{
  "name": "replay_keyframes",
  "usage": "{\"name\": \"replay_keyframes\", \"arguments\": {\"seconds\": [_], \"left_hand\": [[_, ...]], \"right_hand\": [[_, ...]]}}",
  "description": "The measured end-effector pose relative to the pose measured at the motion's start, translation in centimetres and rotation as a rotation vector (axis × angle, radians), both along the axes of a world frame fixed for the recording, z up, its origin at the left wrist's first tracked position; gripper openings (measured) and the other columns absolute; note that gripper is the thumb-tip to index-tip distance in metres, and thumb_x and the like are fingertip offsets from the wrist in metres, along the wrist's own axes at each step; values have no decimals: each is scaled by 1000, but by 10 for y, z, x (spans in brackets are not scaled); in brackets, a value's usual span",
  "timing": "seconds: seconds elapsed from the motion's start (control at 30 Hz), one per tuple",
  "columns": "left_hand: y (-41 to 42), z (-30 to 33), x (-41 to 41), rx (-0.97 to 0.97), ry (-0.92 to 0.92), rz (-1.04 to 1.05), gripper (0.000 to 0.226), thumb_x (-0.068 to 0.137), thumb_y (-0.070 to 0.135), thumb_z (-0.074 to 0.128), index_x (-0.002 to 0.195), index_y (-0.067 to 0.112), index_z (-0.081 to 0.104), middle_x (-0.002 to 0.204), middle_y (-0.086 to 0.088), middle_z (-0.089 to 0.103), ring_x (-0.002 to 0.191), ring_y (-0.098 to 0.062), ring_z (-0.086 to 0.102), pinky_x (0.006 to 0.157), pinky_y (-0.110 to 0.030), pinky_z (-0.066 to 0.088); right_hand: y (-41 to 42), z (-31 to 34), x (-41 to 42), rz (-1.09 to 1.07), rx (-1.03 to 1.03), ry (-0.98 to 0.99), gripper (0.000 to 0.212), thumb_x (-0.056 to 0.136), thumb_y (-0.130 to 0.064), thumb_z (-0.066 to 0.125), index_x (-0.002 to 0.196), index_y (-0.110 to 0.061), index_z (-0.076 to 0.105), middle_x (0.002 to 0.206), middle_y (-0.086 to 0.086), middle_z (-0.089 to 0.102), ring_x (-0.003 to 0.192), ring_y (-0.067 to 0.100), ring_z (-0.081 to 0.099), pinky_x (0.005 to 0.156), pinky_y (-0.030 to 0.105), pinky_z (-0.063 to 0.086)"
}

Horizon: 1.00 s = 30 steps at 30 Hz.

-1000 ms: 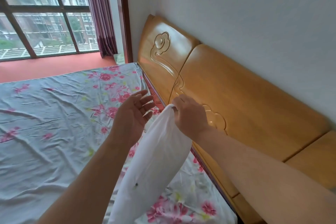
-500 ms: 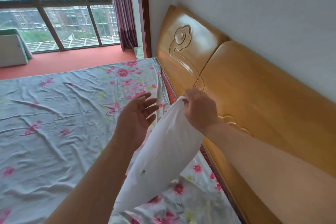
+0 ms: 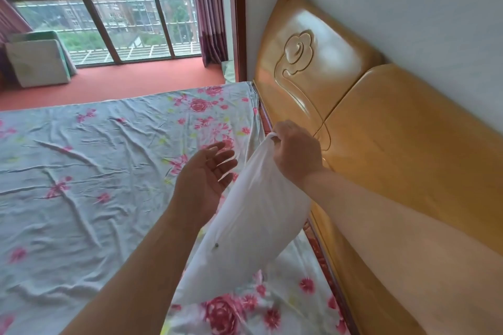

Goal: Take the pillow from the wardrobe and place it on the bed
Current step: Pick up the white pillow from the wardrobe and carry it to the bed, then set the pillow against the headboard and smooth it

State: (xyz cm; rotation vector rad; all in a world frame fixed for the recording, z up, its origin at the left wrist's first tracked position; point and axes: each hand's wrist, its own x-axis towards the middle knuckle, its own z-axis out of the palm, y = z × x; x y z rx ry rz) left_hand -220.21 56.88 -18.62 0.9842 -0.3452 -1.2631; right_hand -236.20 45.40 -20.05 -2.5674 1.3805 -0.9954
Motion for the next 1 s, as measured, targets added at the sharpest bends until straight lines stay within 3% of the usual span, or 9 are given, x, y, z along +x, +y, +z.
{"name": "replay_keyframes", "arguments": {"seconds": [0.1,0.5,0.73,0.93,1.0], "left_hand": [[-33,-4,12,6,-14,18,21,88,16,50,96,11,69,84,-5,72,70,-17,68,62,-30,50],[-119,-68,36,88,31,47,24,87,20,50,100,13,68,88,-5,73,75,-17,68,68,-30,45],[-141,-135,25,134,111,17,34,76,26,57,106,13,67,91,-5,73,78,-18,68,68,-31,46],[-144,-199,-16,322,66,-118,25,92,17,46,107,12,65,92,-5,72,77,-17,68,68,-30,46],[-148,-218,-22,371,52,-132,25,92,15,45,107,11,64,93,-6,72,77,-17,69,67,-31,47]], "right_hand": [[-35,-2,17,25,8,-23,2,89,-8,58,88,-8,60,85,5,63,73,26,58,58,38,50],[-151,-33,62,62,-56,-103,4,87,-7,57,90,-5,60,88,9,63,77,30,58,57,36,46],[-170,-137,21,19,70,100,4,87,-2,56,87,-5,59,81,14,62,73,36,57,51,31,32],[-159,-215,-42,-129,363,443,14,89,-3,42,90,-16,48,96,6,57,76,21,41,59,32,28],[-156,-232,-56,-178,452,538,17,87,-4,39,90,-20,44,102,4,56,81,21,44,61,33,31]]}}
